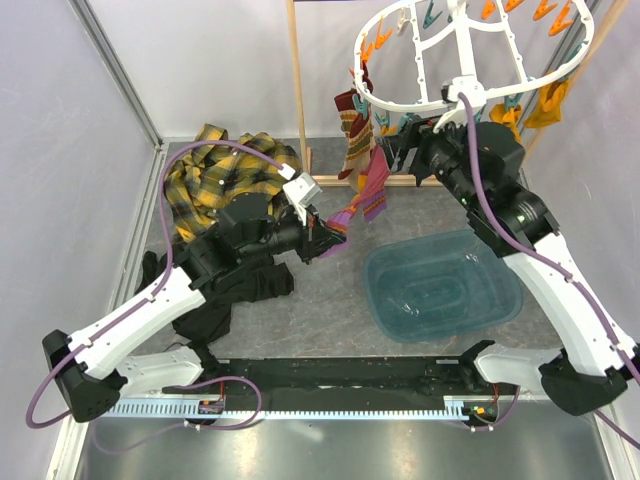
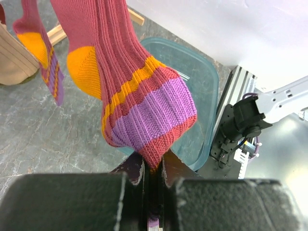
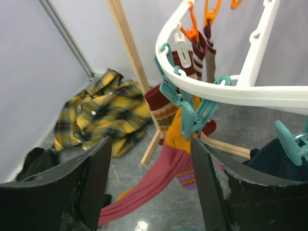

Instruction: Remove the socks clipped to the hanger

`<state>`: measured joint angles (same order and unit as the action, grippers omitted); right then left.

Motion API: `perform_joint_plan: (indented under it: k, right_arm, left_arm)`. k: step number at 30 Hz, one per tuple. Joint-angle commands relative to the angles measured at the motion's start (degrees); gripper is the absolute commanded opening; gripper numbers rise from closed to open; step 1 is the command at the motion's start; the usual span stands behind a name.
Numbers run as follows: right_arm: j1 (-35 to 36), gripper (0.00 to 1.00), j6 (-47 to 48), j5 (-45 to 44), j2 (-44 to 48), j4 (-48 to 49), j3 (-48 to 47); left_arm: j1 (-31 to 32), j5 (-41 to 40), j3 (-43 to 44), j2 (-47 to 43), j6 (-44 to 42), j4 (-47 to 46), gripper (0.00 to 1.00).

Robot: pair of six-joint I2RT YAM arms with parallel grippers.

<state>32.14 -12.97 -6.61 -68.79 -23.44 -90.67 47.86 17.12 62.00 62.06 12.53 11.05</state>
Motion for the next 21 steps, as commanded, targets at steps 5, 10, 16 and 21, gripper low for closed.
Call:
perform_joint_plan:
  k: [5, 10, 16, 21]
  right_arm:
    - [0.2, 0.74, 2.2, -4.5, -4.0, -2.1, -5.3]
    - [0.1, 0.74, 2.9, -6.4, -5.3, -2.0, -5.7]
    - [-0.7, 0.75, 3.0, -7.6, -6.9, -1.1, -6.3]
    - [-2.3, 0.72, 2.8, -6.0, -7.3, 0.7, -6.4]
  left_arm:
    - [-0.2, 2.5, -0.8, -1.9, 1.1, -0.9, 0.02]
    - [-0.2, 2.9, -1.2, -1.9, 1.4, -1.1, 0.02]
    - [-0.4, 2.4, -1.2, -2.2, 1.3, -1.1, 0.02]
    - [-0.9, 2.2, -1.3, -2.2, 1.4, -1.0, 0.02]
